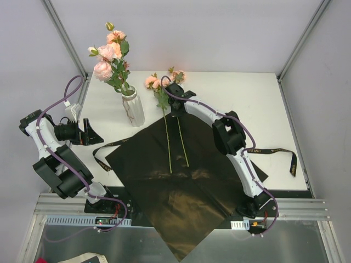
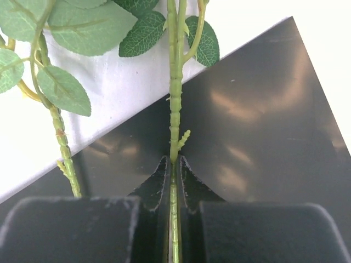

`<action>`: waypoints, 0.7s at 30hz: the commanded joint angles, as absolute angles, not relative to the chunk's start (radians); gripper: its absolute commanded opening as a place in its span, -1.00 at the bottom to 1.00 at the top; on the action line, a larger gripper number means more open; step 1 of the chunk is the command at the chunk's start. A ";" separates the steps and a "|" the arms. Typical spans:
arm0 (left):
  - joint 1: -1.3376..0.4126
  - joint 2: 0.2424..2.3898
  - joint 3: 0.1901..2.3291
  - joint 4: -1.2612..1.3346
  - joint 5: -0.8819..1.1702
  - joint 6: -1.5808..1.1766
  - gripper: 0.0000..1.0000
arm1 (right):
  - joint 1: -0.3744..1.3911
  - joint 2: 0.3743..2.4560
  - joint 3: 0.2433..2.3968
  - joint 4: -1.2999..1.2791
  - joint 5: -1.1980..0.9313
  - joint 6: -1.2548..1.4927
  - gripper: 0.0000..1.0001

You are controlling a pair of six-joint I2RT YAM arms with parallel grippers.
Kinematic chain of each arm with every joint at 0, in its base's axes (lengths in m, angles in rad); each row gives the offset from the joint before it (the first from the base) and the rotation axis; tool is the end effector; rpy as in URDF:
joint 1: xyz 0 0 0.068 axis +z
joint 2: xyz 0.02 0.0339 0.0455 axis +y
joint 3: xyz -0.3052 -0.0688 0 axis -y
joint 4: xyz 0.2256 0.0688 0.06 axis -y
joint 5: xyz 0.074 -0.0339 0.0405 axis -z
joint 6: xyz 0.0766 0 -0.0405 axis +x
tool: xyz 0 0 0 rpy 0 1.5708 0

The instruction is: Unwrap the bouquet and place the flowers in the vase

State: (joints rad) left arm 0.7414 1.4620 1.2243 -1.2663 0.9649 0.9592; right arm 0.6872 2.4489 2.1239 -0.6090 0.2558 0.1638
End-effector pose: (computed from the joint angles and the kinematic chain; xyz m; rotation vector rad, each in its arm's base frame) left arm 0.2107 0.1076 0.3047 0.2867 2.2559 -0.7286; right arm 0.4575 0.3503 0.1741 -0.5358 2.4036 0.0466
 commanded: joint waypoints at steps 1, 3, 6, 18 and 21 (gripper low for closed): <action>0.749 1.457 1.250 -1.299 0.997 0.997 0.98 | 0.673 2.315 2.053 -0.534 0.294 0.225 -0.99; 0.749 1.453 1.250 -1.299 0.997 0.996 0.98 | 0.667 2.222 1.978 -0.474 0.299 0.250 -0.99; 0.749 1.450 1.255 -1.301 1.000 0.989 0.98 | 0.654 2.094 1.927 -0.344 0.298 0.264 -0.99; 0.750 1.457 1.269 -1.315 1.023 0.980 0.98 | 0.725 1.871 1.980 0.261 0.152 0.083 -0.99; 0.749 1.456 1.270 -1.316 1.025 0.980 0.98 | 0.776 1.861 1.921 0.589 0.117 -0.020 -0.99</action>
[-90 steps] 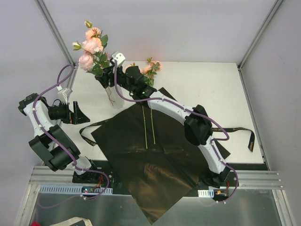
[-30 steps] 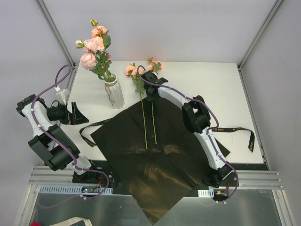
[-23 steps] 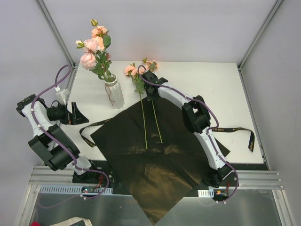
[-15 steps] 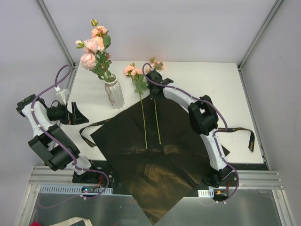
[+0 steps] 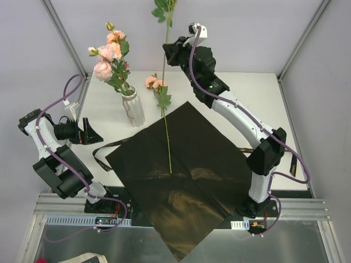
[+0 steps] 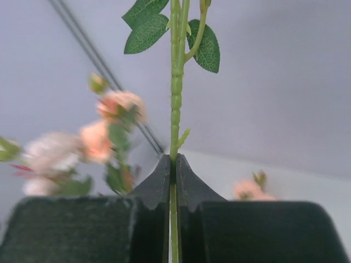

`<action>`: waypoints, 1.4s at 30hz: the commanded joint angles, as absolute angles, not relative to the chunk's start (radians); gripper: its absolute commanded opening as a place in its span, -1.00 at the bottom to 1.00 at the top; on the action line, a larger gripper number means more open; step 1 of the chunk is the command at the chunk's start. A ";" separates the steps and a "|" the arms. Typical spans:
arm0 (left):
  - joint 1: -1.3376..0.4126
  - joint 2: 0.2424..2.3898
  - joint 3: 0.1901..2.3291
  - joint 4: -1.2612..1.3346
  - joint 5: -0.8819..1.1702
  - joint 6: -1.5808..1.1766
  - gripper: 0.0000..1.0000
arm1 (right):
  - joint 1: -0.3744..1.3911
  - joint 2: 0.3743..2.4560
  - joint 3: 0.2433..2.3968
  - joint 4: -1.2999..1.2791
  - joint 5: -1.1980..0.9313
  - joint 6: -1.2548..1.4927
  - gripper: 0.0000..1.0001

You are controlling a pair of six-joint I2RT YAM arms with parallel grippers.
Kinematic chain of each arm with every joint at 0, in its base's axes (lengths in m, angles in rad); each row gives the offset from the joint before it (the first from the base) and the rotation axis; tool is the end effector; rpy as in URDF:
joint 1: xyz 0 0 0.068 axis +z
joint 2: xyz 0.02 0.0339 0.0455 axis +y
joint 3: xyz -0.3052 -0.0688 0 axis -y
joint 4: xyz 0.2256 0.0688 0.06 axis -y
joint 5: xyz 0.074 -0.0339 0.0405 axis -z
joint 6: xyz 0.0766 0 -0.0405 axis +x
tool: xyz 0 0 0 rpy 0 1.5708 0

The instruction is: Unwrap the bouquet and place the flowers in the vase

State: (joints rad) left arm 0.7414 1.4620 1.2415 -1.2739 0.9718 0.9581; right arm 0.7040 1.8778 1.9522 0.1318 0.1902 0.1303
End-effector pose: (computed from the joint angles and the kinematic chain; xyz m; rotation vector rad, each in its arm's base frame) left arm 0.2117 0.1080 0.3093 0.2903 2.2458 -0.7244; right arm 0.3743 0.2989 0.5116 -0.2354 1.3714 0.5686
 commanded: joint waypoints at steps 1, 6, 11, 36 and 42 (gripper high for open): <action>0.752 1.454 1.269 -1.316 1.025 0.980 0.98 | 0.790 1.883 1.927 0.648 0.097 -0.044 -0.99; 0.749 1.451 1.266 -1.318 1.026 0.982 0.98 | 0.857 2.002 2.147 0.702 0.048 -0.173 -0.99; 0.750 1.454 1.261 -1.318 1.019 0.986 0.98 | 0.880 2.088 2.247 0.747 0.061 -0.184 -0.99; 0.749 1.457 1.246 -1.319 1.019 1.000 0.98 | 0.877 2.135 2.324 0.730 0.078 -0.120 -0.99; 0.749 1.445 1.239 -1.319 1.011 1.005 0.98 | 0.877 2.158 2.275 0.756 0.097 -0.127 -0.99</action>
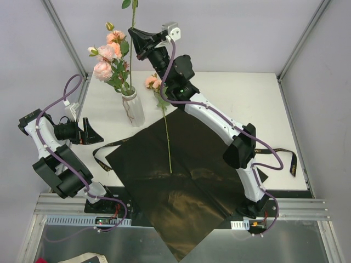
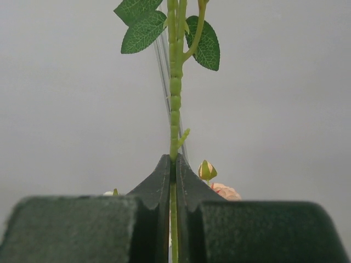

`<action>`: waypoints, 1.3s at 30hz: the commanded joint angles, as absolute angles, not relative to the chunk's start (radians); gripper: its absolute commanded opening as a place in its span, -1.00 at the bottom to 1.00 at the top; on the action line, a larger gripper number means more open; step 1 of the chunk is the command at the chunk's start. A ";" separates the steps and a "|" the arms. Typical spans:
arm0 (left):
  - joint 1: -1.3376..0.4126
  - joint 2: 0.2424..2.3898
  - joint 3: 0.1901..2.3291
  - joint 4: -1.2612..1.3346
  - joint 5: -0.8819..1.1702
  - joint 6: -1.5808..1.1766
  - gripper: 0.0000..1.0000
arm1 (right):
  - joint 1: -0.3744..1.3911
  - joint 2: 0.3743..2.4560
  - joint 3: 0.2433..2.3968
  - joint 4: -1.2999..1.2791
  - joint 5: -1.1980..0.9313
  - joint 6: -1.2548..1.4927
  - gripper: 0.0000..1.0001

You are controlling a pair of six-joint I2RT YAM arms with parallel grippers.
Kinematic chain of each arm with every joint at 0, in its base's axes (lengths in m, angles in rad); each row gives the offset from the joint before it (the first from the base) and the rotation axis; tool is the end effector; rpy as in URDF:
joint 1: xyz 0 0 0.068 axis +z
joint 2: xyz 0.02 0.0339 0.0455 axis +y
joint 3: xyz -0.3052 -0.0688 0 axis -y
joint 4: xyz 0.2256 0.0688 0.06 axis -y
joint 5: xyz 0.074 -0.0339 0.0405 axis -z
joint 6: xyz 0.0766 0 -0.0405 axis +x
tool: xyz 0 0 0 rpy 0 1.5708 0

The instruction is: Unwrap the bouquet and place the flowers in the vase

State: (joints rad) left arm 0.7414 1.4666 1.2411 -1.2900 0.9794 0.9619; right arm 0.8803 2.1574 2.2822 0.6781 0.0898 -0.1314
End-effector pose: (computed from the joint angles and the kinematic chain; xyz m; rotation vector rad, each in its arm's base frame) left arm 0.2111 0.1071 0.3086 0.2822 2.2460 -0.7476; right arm 0.3299 0.3886 0.5634 -0.3033 0.7273 0.6763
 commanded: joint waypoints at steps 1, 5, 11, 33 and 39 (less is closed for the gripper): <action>0.752 1.447 1.241 -1.319 1.012 1.003 0.98 | 0.877 2.163 2.275 0.756 0.100 -0.127 -0.99; 0.749 1.450 1.246 -1.319 1.012 1.000 0.98 | 0.876 2.186 2.284 0.761 0.110 -0.127 -0.99; 0.750 1.451 1.249 -1.319 1.009 1.002 0.98 | 0.879 2.200 2.249 0.749 0.104 -0.124 -0.98; 0.752 1.454 1.247 -1.318 1.019 1.003 0.98 | 0.927 1.936 1.708 0.535 0.138 -0.112 0.05; 0.752 1.454 1.247 -1.316 1.020 1.000 0.98 | 0.911 1.859 1.643 0.488 0.149 -0.132 0.18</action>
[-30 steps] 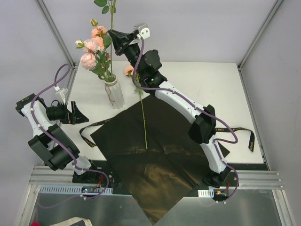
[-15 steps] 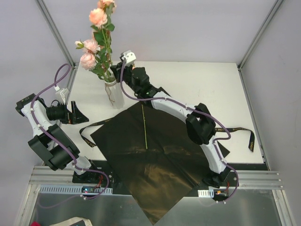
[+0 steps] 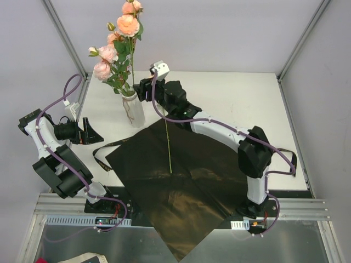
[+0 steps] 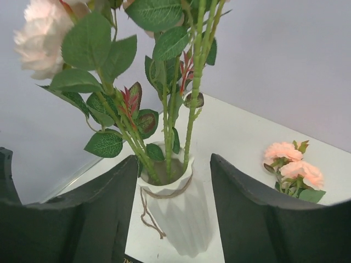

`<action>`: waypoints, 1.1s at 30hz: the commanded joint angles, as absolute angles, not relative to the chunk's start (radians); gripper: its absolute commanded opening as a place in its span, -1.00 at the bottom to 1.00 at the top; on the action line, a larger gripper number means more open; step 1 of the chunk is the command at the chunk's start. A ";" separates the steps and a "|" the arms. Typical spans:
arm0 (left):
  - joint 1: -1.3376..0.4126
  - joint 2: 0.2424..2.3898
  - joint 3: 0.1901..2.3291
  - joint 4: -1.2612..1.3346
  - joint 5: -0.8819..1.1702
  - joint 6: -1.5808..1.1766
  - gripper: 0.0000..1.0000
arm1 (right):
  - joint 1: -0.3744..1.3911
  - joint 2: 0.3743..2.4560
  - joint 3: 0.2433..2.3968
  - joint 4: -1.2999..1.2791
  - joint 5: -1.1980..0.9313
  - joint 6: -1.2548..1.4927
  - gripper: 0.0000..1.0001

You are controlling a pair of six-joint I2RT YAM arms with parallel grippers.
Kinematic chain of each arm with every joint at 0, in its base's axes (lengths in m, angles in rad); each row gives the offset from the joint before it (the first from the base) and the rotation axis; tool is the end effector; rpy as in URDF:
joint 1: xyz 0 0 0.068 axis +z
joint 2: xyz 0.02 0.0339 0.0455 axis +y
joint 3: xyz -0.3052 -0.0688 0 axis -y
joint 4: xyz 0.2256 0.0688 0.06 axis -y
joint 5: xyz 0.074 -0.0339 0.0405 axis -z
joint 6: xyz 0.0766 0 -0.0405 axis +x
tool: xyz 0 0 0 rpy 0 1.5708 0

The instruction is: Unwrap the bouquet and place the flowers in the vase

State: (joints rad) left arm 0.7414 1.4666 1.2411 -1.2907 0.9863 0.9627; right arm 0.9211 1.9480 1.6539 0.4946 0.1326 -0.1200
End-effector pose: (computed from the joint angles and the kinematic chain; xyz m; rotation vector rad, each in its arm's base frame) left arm 0.2112 0.1068 0.3090 0.2821 2.2395 -0.7523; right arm 0.3182 0.4021 0.4191 -0.5940 1.2634 0.5789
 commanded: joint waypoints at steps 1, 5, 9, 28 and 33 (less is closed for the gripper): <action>0.752 1.451 1.247 -1.316 1.020 0.999 0.98 | 0.902 1.859 1.646 0.482 0.149 -0.132 0.19; 0.752 1.445 1.246 -1.316 1.020 0.996 0.98 | 0.876 1.934 1.762 0.479 0.144 -0.132 0.22; 0.752 1.434 1.243 -1.315 1.012 0.994 0.98 | 0.854 2.066 1.959 0.492 0.190 -0.133 -0.06; 0.758 1.454 1.256 -1.313 1.002 0.996 0.98 | 0.792 2.246 2.168 0.457 -0.122 0.052 -0.43; 0.759 1.454 1.244 -1.307 0.992 0.999 0.99 | 0.767 2.194 2.085 0.525 -0.274 0.112 -0.43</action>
State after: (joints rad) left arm 0.7418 1.4567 1.2411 -1.2900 0.9840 0.9619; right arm 0.7906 2.2875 2.1235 0.4198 -0.1066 0.0391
